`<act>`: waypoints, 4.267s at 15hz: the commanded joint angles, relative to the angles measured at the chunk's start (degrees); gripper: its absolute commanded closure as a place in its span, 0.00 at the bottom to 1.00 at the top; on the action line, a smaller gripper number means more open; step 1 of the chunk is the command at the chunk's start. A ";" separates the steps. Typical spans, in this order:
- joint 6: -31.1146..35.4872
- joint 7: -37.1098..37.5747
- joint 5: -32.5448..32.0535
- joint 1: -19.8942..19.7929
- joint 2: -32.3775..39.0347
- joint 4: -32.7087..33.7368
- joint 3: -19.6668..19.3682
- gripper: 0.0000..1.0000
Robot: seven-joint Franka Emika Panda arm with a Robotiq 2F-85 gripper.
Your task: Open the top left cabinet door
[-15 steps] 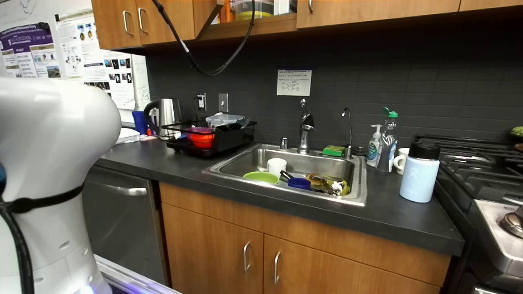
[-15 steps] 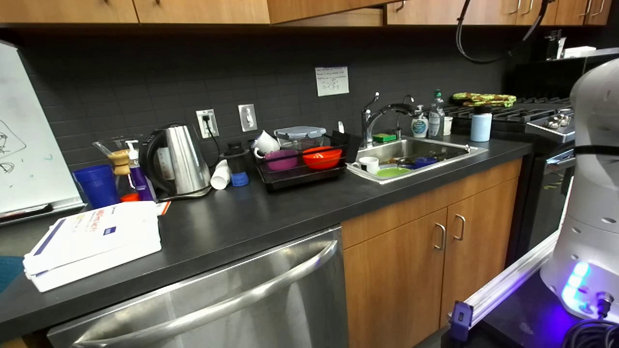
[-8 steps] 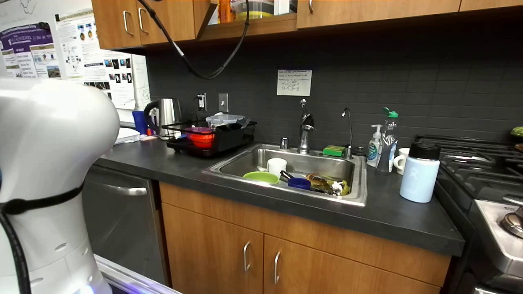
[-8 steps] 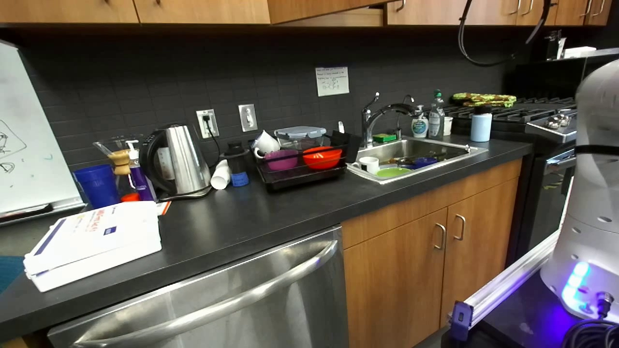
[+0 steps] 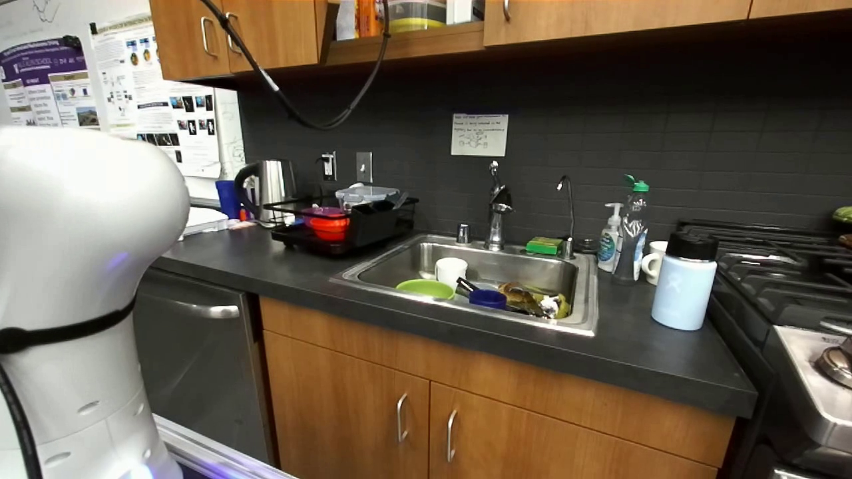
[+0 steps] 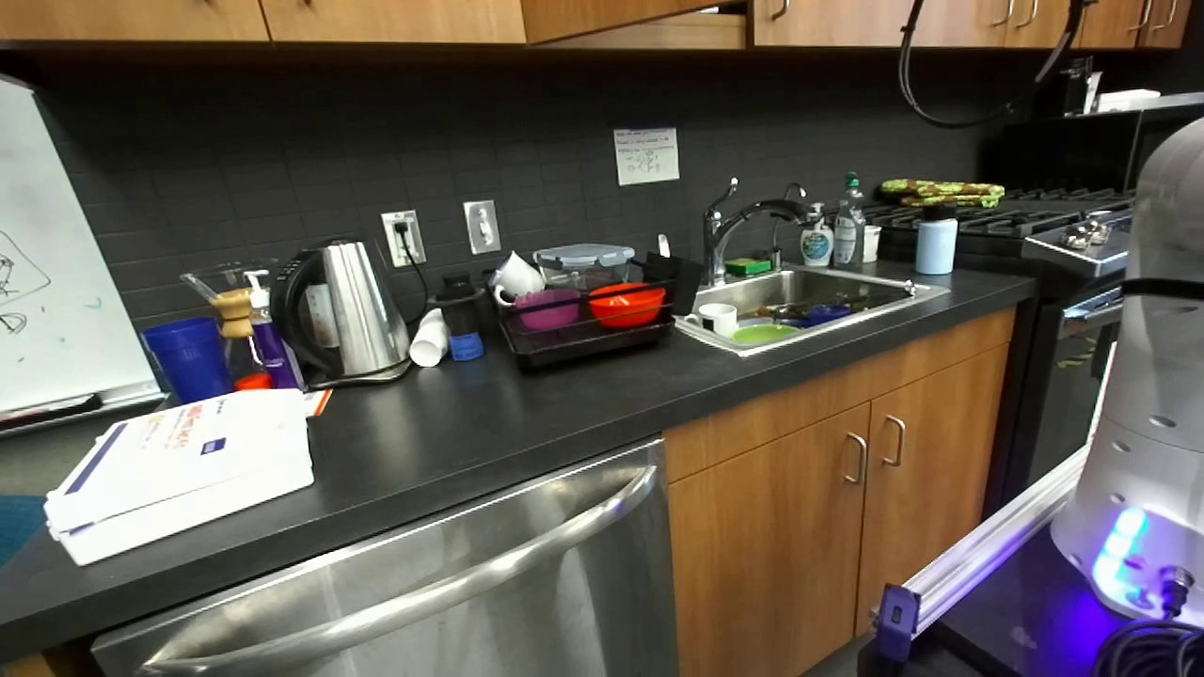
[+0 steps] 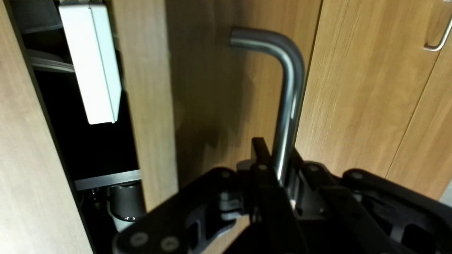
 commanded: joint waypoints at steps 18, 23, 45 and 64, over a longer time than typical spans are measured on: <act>-12.72 14.16 13.48 -15.39 -7.39 -2.60 33.04 0.97; -16.77 19.15 15.31 -20.42 -9.73 -1.11 40.02 0.97; -35.40 35.50 16.03 -35.01 -17.19 9.45 57.06 0.97; -36.98 33.18 15.16 -33.08 -16.11 12.32 58.87 0.33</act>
